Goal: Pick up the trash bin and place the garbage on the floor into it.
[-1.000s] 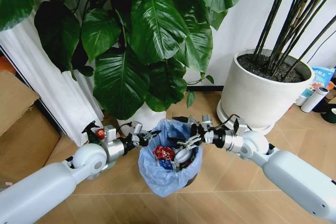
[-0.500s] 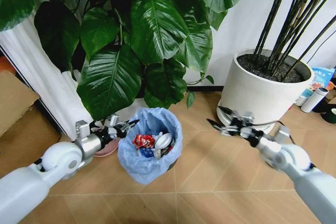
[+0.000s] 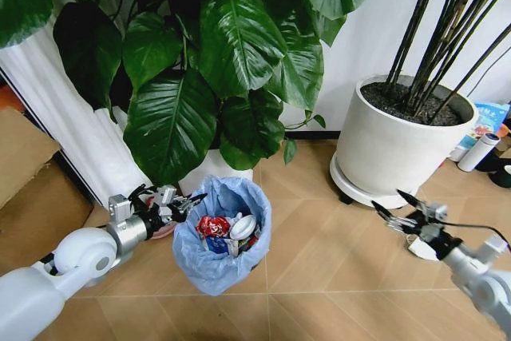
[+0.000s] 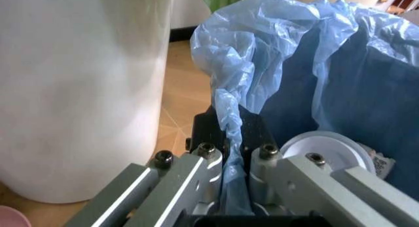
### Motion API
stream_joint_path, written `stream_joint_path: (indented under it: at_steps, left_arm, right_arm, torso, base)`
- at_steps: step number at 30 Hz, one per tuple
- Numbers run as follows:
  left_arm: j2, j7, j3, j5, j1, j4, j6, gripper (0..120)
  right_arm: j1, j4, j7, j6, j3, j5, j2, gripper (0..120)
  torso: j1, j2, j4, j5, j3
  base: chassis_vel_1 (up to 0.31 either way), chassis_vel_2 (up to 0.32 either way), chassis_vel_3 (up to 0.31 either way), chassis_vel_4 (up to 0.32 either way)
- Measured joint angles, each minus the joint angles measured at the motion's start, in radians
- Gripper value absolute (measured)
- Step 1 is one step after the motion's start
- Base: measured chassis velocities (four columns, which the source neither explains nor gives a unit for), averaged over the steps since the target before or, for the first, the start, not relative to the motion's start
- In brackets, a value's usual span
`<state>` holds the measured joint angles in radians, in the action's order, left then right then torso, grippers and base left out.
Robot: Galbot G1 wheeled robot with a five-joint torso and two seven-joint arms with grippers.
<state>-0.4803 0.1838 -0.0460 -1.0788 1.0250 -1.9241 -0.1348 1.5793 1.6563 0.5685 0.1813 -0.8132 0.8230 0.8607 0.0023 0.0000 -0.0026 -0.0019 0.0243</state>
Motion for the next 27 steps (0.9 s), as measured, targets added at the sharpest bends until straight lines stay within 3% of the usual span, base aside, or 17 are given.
stream_joint_path:
  at_steps: [8, 16, 27]
  left_arm:
    - [-0.017, 0.003, -0.006, 0.009, 0.018, 0.005, 0.005, 0]
    - [-0.040, 0.006, -0.009, 0.015, 0.022, 0.020, 0.010, 0]
    - [-0.055, 0.006, -0.010, 0.016, 0.023, 0.023, 0.012, 0]
  right_arm:
    - [0.093, -0.060, -0.012, 0.051, -0.053, -0.085, 0.083, 100]
    - [0.062, -0.148, 0.004, 0.073, -0.050, -0.134, 0.189, 100]
    - [0.023, -0.196, 0.024, 0.077, -0.040, -0.138, 0.241, 100]
  torso:
    - [0.000, 0.000, 0.0000, -0.0001, 0.000]
    - [0.000, 0.000, 0.0002, -0.0002, 0.000]
    - [0.000, 0.000, 0.0002, -0.0001, 0.000]
  base:
    - [0.000, 0.000, 0.000, 0.000]
    - [0.000, 0.000, 0.000, 0.000]
    - [0.000, 0.000, 0.000, 0.000]
